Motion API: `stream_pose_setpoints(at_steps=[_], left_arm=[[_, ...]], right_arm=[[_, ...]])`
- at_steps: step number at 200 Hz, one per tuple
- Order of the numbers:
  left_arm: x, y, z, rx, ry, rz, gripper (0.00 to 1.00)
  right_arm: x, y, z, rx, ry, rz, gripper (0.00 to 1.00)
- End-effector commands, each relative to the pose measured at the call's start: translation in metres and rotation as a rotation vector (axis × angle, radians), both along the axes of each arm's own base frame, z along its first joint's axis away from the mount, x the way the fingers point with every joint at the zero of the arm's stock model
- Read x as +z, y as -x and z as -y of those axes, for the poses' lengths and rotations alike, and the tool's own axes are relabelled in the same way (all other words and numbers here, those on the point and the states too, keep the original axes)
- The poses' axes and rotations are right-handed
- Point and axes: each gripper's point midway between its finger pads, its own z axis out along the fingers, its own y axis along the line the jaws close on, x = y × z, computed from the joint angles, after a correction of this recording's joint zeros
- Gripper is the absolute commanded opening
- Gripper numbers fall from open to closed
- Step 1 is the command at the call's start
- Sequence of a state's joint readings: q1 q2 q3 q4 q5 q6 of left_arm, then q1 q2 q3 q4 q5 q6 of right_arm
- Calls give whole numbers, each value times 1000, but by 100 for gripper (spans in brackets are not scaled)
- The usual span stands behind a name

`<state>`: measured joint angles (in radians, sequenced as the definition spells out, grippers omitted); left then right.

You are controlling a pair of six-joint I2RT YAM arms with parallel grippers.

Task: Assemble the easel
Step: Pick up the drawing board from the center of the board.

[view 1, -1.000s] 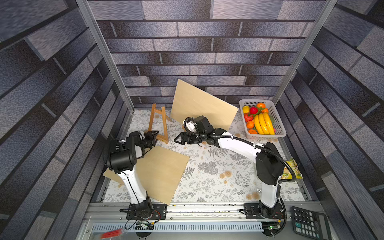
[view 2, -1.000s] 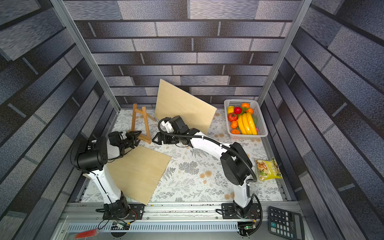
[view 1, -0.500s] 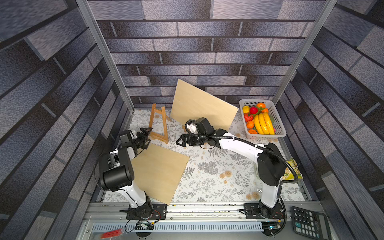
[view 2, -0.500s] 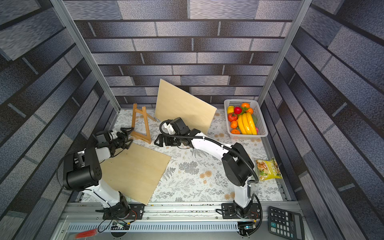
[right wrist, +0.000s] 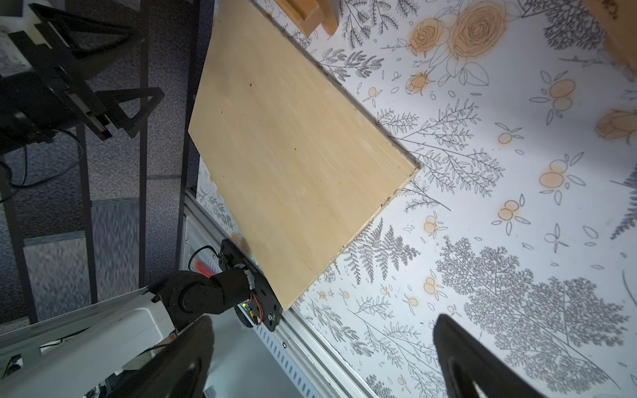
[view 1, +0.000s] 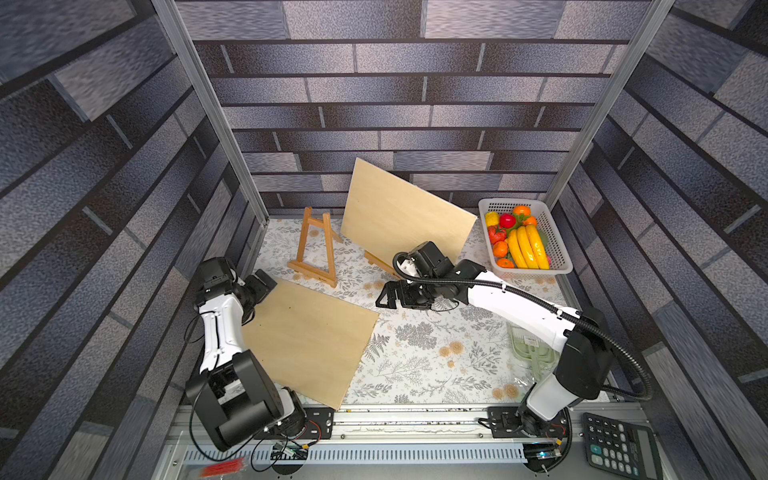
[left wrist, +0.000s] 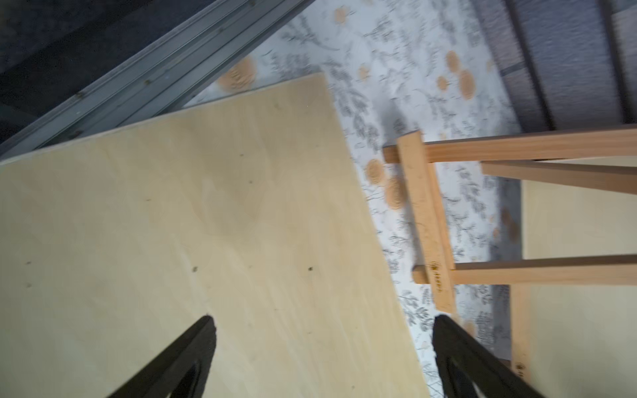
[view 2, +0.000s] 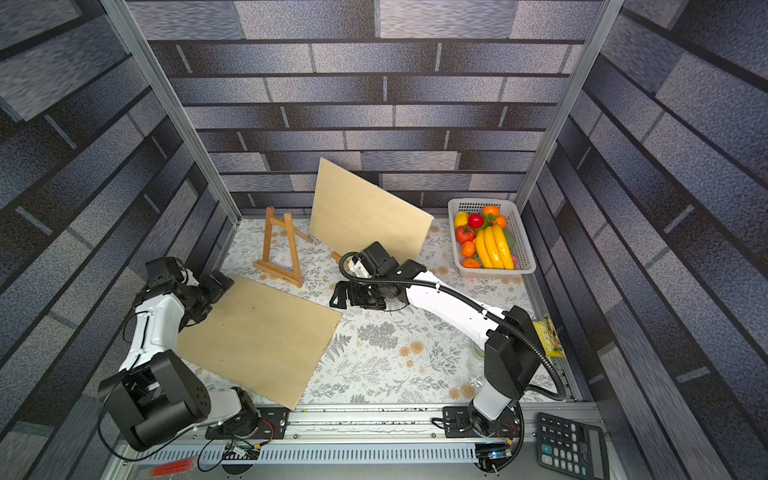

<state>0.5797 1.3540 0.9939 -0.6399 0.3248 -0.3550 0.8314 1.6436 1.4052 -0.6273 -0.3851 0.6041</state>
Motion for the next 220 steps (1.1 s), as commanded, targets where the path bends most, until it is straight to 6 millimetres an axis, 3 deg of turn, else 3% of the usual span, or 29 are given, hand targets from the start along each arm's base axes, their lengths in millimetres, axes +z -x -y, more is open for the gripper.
stream_pose_setpoints(at_steps=[1, 69, 96, 115, 141, 170, 196, 220], left_arm=[[-19, 11, -11, -80, -20, -113, 100], [-39, -20, -43, -75, -53, -103, 100], [-53, -17, -52, -5, -16, -113, 100], [-51, -16, -53, 54, 10, -51, 100], [-40, -9, -42, 43, -11, -48, 100], [-37, 5, -54, 90, -48, -77, 100], [-31, 1, -64, 72, -130, -72, 100], [-41, -12, -66, 56, -156, -60, 100]], right_arm=[[-1, 14, 2, 48, 49, -56, 100], [-7, 22, -26, 92, 66, -114, 100], [-11, 21, -28, 92, 69, -123, 100], [-14, 21, -34, 103, 54, -137, 100], [-39, 24, -37, 66, 102, -252, 100], [-66, 32, -39, -10, 79, -364, 99], [-58, 29, -42, 9, 62, -323, 99], [-48, 29, -42, 27, 47, -304, 99]])
